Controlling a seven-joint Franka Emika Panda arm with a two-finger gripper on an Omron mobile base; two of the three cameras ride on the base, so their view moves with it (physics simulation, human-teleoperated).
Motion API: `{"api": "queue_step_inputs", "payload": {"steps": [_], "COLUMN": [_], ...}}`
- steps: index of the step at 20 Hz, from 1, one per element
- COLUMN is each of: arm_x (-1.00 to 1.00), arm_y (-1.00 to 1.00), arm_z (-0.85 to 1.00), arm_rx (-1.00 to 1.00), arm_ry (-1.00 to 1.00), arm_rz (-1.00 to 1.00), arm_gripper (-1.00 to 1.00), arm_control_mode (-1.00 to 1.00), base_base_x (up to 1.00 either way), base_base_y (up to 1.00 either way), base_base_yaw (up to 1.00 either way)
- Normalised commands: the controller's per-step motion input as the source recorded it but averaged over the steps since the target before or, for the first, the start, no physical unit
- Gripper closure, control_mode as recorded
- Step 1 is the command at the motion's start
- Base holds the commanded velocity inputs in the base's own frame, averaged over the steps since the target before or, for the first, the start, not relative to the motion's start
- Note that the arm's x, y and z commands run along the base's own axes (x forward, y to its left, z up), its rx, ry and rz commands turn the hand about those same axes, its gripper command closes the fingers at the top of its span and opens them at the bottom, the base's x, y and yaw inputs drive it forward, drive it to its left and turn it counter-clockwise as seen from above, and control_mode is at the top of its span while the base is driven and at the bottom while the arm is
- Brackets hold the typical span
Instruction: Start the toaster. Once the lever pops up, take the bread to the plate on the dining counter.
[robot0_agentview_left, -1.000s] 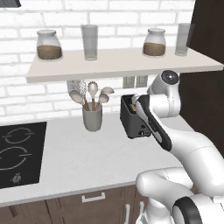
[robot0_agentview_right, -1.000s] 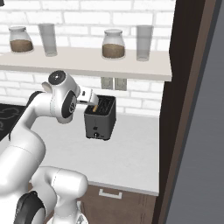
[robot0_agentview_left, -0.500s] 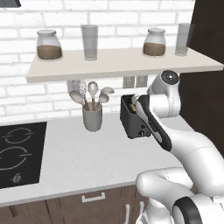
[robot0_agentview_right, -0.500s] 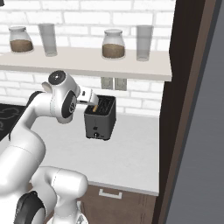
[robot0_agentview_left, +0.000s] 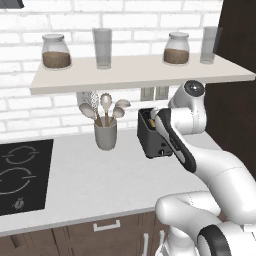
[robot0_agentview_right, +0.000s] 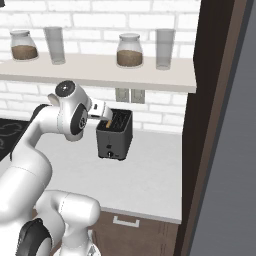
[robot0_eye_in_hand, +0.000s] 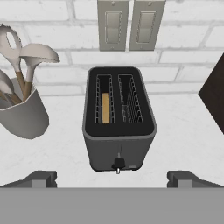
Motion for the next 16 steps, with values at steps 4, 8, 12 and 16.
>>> {"api": "queue_step_inputs", "payload": {"steps": [4,8,12,16], "arm_x": [0.00,0.00,0.00,0.00], "arm_y": [0.00,0.00,0.00,0.00], "arm_z": [0.00,0.00,0.00,0.00], "arm_rx": [0.00,0.00,0.00,0.00], "arm_ry": [0.00,0.00,0.00,0.00], "arm_rz": [0.00,0.00,0.00,0.00], "arm_gripper": [-1.00,-1.00,-1.00,-1.00], "arm_control_mode": [-1.00,-1.00,-1.00,-1.00], "base_base_x": [0.00,0.00,0.00,0.00], "base_base_y": [0.00,0.00,0.00,0.00], "base_base_yaw": [0.00,0.00,0.00,0.00]}}
